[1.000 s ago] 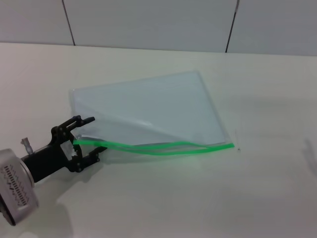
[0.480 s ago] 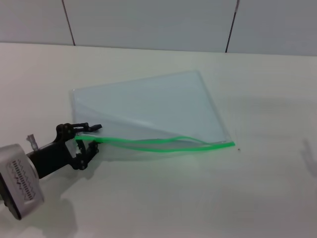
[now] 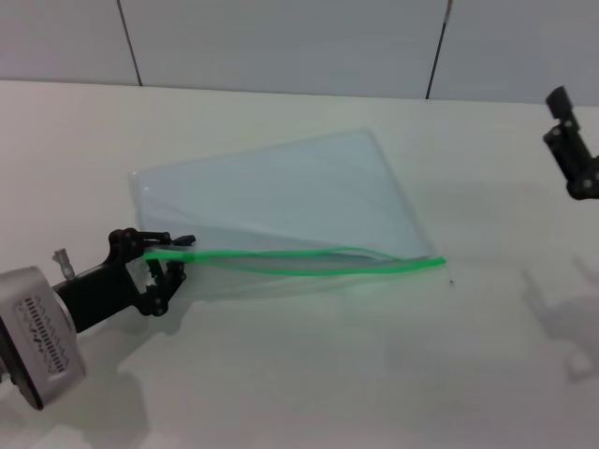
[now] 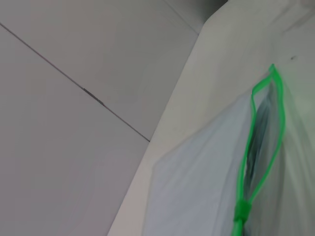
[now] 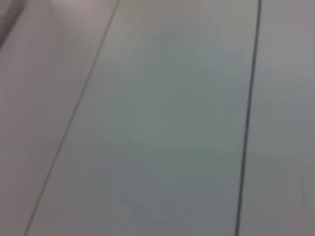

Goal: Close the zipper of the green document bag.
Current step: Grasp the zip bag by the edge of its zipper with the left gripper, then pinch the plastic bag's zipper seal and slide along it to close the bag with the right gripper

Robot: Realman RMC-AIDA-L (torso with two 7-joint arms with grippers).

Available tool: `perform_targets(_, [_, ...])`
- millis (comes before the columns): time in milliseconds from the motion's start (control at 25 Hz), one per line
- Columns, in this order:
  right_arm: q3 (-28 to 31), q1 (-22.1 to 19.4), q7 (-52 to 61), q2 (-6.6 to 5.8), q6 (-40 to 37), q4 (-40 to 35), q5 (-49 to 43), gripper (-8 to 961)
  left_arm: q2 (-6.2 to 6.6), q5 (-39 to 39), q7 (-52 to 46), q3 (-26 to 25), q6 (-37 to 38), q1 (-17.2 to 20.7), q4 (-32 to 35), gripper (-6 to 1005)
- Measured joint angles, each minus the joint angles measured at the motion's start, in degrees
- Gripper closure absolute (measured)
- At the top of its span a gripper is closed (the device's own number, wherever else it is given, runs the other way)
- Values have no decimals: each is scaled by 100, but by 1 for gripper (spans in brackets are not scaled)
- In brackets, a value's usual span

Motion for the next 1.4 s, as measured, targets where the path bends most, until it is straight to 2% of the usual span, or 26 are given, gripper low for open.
perform_targets(520, [-417, 175, -22, -7, 86, -147, -3, 303, -13, -17, 55, 3, 41, -69, 25, 916])
perform_targets(680, [-748, 350, -15, -7, 160, -269, -172, 304, -22, -186, 62, -2, 42, -71, 93, 925])
perform_targets(840, [-1026, 637, -2, -7, 358, -410, -710, 306, -13, -205, 202, 25, 66, -98, 166, 934])
perform_targets(1080, [-1139, 1303, 1, 11, 1203, -385, -2067, 308, 6, 140, 512, 53, 174, -183, 357, 943])
perform_targets(1400, [-1152, 1710, -44, 35, 1927, -267, -3006, 311, 11, 487, 439, 47, 320, -324, 460, 944])
